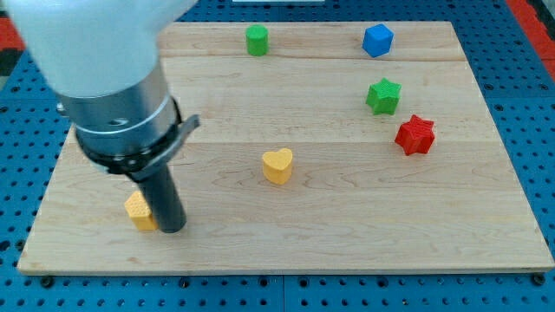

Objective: Move the green star to the bottom center

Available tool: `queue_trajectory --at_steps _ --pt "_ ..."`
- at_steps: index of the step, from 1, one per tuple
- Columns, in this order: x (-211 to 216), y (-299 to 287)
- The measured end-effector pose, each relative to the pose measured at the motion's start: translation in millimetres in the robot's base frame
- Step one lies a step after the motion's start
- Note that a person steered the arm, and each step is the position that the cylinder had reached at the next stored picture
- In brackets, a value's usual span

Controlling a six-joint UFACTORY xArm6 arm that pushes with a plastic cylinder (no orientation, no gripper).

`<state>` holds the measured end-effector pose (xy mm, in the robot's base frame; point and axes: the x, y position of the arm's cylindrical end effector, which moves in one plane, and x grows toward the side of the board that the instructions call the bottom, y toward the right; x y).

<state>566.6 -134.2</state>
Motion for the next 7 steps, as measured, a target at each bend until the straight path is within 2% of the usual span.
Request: queue_trajectory --at_steps 2,3,4,5,6,7 --pt "-18 -15" --pt "15 81" --pt "13 200" --pt "-19 337" --pt "-97 438" --pt "-173 456"
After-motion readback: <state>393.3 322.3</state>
